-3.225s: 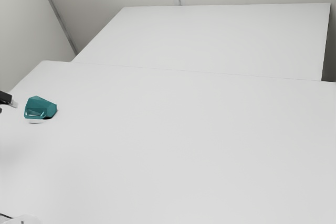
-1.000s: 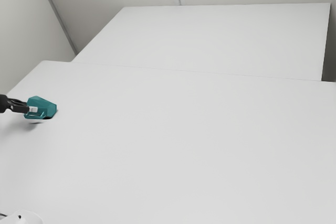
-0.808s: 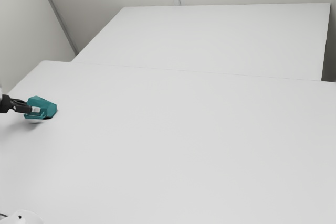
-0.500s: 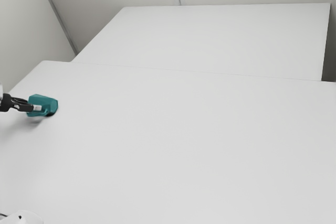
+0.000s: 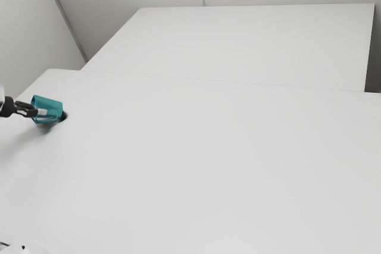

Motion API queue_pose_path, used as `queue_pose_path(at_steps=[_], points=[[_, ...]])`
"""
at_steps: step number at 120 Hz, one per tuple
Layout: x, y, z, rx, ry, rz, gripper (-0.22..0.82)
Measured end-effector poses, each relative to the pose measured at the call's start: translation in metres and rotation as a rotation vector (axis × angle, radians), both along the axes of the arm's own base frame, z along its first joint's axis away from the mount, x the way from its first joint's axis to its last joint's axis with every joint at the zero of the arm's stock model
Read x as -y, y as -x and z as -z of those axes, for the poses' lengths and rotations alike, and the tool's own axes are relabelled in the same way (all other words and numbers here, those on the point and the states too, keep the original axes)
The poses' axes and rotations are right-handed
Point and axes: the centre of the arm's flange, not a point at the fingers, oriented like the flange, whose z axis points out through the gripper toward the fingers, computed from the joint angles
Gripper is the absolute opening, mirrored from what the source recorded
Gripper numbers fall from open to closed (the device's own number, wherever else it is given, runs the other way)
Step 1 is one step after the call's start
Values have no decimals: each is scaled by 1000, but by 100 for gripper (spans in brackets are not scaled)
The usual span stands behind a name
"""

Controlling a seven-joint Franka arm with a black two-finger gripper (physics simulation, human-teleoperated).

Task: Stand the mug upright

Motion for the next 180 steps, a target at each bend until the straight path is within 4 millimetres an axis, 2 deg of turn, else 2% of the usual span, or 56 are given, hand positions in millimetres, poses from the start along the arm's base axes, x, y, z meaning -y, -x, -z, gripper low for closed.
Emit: queue_pose_path(at_steps=[20, 32, 45, 70, 106, 125, 153, 180], points=[[9, -10, -21, 5, -35, 8, -14], [34, -15, -47, -24, -73, 27, -14], [74, -11, -72, -73, -101, 39, -15], [155, -7, -102, -148, -119, 47, -15], [271, -31, -133, -315, -235, 134, -15], [314, -34, -128, -414, -242, 123, -15], [342, -38, -116, -524, -216, 47, -15], [388, -49, -111, -599, -196, 14, -15]])
